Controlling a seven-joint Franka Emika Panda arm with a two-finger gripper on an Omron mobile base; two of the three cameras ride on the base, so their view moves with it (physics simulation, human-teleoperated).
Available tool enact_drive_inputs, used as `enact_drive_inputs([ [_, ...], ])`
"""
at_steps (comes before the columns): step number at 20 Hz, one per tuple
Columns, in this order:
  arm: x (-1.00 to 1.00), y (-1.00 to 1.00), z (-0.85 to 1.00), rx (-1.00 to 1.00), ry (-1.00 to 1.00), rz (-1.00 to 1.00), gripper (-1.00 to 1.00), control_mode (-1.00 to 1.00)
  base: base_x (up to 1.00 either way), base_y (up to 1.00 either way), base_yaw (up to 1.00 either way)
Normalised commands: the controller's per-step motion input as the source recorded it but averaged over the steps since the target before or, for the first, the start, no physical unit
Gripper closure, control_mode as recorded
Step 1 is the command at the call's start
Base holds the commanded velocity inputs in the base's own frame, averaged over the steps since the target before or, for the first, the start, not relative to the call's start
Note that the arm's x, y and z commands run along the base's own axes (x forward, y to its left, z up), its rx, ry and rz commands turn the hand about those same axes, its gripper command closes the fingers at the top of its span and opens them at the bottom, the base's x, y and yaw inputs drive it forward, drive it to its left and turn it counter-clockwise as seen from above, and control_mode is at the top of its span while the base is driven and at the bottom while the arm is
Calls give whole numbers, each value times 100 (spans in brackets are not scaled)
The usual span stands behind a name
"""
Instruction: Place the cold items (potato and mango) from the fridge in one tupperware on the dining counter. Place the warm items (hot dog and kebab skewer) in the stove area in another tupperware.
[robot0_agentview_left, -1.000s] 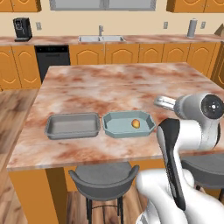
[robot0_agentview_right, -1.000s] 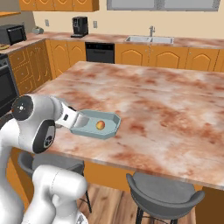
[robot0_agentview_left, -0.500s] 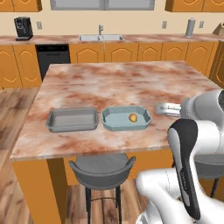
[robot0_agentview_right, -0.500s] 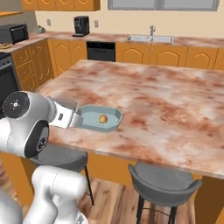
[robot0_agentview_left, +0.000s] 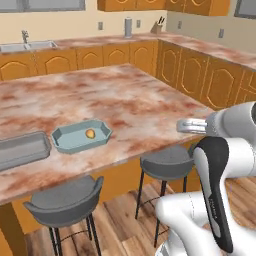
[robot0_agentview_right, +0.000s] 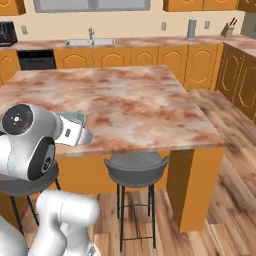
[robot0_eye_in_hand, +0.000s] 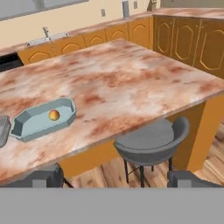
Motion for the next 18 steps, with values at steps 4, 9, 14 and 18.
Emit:
enact_drive_inputs([
  [4, 0, 0, 0, 0, 0, 0, -100, 100, -10, -26, -79],
  [9, 0, 0, 0, 0, 0, 0, -100, 100, 5, -21, -81],
  [14, 0, 0, 0, 0, 0, 0, -100, 100, 30, -24, -73],
  [18, 0, 0, 0, 0, 0, 0, -100, 100, 43, -25, -67],
])
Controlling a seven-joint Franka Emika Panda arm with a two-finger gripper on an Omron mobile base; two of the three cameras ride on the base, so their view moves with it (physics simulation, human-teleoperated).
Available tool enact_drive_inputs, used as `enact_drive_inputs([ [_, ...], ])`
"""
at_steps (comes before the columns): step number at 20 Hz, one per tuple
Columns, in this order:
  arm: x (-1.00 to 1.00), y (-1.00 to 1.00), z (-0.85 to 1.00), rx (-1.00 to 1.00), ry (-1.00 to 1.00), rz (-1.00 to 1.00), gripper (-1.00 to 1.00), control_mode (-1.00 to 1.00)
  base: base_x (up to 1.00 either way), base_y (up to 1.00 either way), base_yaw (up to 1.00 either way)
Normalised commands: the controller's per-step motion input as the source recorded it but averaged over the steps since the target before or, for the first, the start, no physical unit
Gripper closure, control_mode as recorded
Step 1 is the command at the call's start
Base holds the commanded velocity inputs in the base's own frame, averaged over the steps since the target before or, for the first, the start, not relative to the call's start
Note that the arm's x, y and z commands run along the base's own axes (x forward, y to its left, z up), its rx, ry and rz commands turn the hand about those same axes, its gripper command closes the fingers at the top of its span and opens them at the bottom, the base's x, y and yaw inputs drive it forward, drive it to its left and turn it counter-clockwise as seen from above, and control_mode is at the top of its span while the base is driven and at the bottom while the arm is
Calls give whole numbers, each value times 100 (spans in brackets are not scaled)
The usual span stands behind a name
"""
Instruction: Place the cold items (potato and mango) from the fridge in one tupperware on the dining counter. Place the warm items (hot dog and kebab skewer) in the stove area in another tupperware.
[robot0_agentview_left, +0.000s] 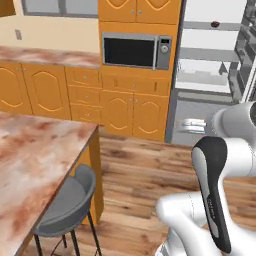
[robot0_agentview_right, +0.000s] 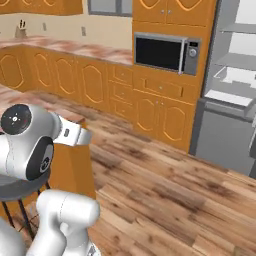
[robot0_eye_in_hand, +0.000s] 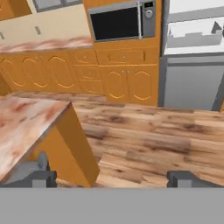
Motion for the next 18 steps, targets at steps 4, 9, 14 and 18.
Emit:
enact_drive_inputs([
  [4, 0, 0, 0, 0, 0, 0, -100, 100, 62, -10, -62],
  [9, 0, 0, 0, 0, 0, 0, -100, 100, 81, 0, -50],
  [14, 0, 0, 0, 0, 0, 0, -100, 100, 91, 20, -33],
  [18, 0, 0, 0, 0, 0, 0, -100, 100, 94, 32, -18],
])
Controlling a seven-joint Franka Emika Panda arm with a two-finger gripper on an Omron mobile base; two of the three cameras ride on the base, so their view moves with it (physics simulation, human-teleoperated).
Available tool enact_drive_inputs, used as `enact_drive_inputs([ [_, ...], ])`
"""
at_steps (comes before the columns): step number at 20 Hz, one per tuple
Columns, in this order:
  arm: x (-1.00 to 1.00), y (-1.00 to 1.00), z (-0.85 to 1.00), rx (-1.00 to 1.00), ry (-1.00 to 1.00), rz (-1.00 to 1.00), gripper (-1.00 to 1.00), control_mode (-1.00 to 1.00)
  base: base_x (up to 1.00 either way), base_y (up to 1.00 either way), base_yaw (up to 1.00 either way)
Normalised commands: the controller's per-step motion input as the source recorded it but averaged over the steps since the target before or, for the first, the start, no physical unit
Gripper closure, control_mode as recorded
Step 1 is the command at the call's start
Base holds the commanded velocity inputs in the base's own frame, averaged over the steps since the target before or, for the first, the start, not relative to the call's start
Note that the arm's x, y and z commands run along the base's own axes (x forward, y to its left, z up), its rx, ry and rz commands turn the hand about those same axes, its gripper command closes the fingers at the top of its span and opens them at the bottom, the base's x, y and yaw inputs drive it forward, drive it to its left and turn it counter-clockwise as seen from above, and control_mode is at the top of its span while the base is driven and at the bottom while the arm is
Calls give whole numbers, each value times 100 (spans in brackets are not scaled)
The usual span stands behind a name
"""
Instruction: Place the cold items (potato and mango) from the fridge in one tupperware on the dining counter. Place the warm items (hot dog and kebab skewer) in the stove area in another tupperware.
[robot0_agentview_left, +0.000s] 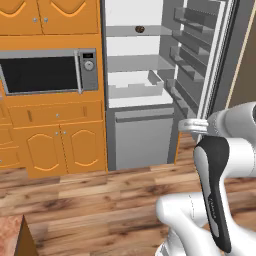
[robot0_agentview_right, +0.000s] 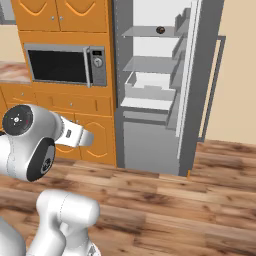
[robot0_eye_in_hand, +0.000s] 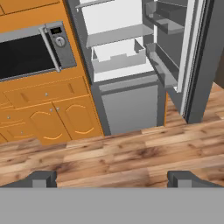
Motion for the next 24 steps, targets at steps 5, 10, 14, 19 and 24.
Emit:
enact_drive_inputs([
  [5, 0, 0, 0, 0, 0, 0, -100, 100, 96, 30, -12],
  [10, 0, 0, 0, 0, 0, 0, -100, 100, 93, 11, -20],
  [14, 0, 0, 0, 0, 0, 0, -100, 100, 92, 29, -20],
  [19, 0, 0, 0, 0, 0, 0, -100, 100, 86, 44, -24],
  [24, 0, 0, 0, 0, 0, 0, -100, 100, 71, 24, -22],
])
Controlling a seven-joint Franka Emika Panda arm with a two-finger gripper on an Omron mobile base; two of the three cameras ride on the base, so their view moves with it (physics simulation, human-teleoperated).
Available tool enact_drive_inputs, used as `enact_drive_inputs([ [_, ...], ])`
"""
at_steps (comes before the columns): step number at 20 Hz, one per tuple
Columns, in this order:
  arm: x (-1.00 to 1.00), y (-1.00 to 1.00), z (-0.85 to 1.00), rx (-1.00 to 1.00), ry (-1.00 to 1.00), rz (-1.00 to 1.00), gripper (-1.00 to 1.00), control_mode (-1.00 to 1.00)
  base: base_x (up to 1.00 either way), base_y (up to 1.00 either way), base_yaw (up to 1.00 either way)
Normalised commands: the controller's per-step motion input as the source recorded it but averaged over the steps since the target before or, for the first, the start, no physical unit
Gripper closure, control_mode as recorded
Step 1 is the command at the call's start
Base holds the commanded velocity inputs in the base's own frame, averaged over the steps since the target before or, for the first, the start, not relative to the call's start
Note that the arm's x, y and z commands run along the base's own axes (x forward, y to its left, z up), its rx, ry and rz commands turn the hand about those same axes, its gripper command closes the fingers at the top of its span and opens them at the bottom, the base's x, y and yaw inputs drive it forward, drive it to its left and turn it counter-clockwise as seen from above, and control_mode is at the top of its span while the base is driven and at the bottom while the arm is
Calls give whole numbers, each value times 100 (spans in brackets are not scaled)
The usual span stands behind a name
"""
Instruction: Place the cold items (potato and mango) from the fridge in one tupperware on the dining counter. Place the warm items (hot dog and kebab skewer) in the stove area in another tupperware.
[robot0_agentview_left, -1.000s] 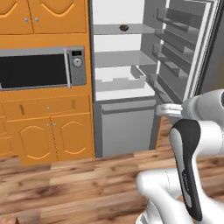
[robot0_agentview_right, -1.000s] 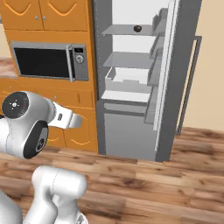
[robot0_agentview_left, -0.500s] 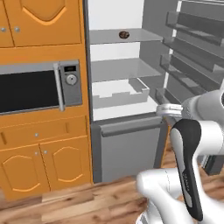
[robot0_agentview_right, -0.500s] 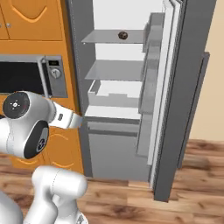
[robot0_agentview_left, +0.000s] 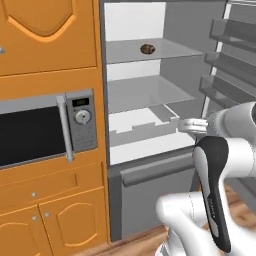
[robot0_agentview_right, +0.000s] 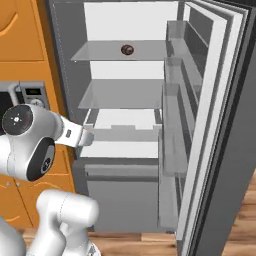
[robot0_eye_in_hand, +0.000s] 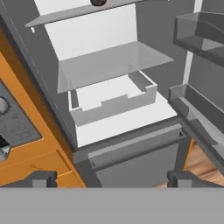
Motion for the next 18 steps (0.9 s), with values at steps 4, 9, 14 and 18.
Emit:
enact_drive_inputs([
  [4, 0, 0, 0, 0, 0, 0, -100, 100, 70, 8, -14],
  [9, 0, 0, 0, 0, 0, 0, -100, 100, 67, 0, -9],
  [14, 0, 0, 0, 0, 0, 0, -100, 100, 64, -3, -5],
  [18, 0, 0, 0, 0, 0, 0, -100, 100, 55, -6, -1],
])
